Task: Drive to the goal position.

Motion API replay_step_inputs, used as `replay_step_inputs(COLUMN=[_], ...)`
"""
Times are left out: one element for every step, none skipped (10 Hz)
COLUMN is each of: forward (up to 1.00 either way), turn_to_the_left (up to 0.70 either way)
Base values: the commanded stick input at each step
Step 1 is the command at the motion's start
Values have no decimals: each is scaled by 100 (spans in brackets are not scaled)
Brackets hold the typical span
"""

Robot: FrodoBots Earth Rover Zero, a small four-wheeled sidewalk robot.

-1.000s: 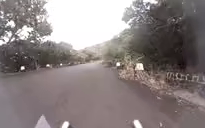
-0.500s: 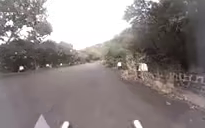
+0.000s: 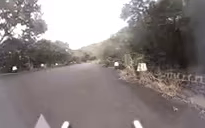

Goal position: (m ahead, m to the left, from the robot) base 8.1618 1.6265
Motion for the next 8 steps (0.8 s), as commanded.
replay_step_inputs(forward=[50, 50, 50, 50, 50, 50, 50, 50], turn_to_the_left=[0, 0, 0, 0, 0, 0, 0, 0])
